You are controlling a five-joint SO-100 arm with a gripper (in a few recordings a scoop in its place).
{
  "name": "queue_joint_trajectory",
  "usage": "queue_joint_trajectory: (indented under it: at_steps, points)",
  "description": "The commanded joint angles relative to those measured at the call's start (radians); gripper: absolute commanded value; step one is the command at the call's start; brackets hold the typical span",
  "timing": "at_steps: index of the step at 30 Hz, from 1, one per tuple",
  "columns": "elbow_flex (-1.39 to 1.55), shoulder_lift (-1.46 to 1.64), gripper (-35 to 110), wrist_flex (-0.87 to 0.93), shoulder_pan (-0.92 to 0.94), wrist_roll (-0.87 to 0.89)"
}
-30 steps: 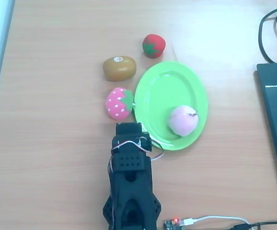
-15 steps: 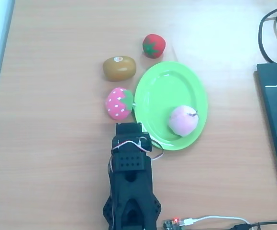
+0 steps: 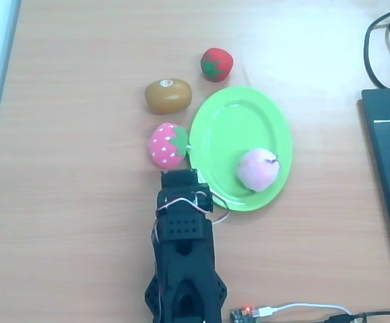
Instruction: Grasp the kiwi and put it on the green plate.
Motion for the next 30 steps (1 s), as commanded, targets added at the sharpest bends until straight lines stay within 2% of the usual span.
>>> queue_joint_trajectory:
  at_steps: [1, 16, 23, 26, 30]
  points:
    - [-0.077, -0.067, -8, -0.032, 0.029, -0.023]
    - [-0.92, -0.644, -8, -0.031, 0.037, 0.032]
    - [-0.989, -0.772, -8, -0.026, 0.049, -0.006]
    - [-0.985, -0.831, -8, 0.006, 0.058, -0.094]
    - [-1.002, -0.951, -6, 0.006, 0.048, -0.092]
